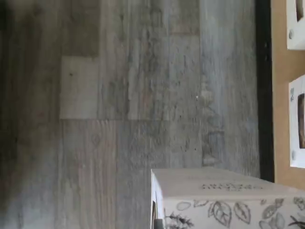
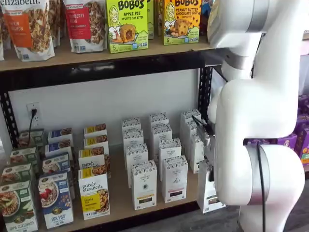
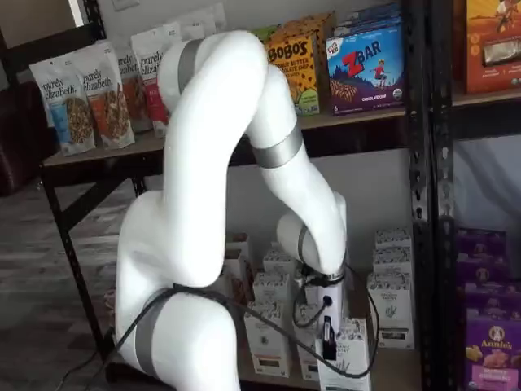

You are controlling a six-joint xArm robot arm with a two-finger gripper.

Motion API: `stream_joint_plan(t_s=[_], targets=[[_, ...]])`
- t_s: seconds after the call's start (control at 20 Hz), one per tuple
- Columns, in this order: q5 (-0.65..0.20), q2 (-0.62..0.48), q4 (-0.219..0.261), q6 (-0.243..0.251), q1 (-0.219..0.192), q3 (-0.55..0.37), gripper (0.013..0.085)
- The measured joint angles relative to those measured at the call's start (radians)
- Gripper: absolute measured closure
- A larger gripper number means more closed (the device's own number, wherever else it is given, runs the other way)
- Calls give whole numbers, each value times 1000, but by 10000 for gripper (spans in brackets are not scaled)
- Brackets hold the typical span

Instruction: Pick up the white box with a green strip in the middle, on the bottom shelf, the sixth box from the left

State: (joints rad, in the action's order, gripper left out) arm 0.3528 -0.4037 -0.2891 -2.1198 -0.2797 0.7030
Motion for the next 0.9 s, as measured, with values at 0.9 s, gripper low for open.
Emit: stream_joint_plan(t_s=[0.9], targets=[[337, 549, 85, 118, 0, -212, 490]])
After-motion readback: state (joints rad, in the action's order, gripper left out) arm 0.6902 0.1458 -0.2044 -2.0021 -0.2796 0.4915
